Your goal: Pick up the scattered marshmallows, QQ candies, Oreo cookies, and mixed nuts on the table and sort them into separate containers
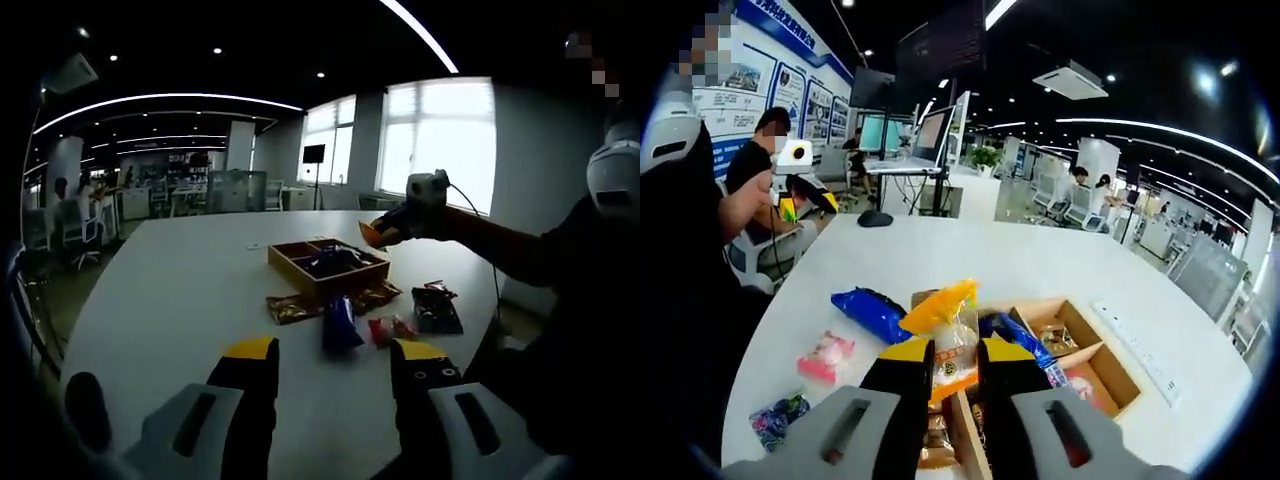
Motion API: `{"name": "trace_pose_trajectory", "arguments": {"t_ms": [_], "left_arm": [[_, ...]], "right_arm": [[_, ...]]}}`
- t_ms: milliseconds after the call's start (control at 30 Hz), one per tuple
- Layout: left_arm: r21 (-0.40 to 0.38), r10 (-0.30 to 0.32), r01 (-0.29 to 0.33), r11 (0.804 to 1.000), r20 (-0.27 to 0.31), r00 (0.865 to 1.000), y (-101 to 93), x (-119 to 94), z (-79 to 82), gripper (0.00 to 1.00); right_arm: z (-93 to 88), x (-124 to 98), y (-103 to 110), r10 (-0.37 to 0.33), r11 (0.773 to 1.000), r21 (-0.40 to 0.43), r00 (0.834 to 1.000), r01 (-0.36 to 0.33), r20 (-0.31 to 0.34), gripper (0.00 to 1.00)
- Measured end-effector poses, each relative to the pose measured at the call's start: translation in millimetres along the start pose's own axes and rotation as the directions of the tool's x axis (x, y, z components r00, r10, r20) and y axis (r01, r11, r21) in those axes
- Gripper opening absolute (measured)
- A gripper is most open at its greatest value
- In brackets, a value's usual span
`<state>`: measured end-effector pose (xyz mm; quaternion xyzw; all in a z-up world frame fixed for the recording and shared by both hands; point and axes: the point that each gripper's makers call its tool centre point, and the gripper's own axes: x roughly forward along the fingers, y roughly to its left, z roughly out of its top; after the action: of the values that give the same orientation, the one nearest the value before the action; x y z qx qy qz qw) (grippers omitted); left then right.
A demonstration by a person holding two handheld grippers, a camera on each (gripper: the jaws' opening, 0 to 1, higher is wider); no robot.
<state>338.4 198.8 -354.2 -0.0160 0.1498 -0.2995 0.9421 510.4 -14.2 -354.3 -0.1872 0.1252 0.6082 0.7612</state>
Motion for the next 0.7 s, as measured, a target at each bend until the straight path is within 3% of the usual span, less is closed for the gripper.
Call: {"name": "trace_pose_trajectory", "arguments": {"t_ms": [333, 700], "left_arm": [[-0.003, 0.003, -0.003, 1.0, -0.001, 1.0, 0.5, -2.3, -1.6, 0.49], [-0.003, 0.007, -0.007, 1.0, -0.007, 1.0, -0.1, -2.5, -3.3, 0.49]], "right_arm": [[5.6, -3.8, -13.6, -0.054, 0.998, 0.037, 0.998, 0.053, 0.025, 0.14], [6.7, -14.4, -47.2, -0.12, 0.989, 0.094, 0.991, 0.114, 0.065, 0.14]]}}
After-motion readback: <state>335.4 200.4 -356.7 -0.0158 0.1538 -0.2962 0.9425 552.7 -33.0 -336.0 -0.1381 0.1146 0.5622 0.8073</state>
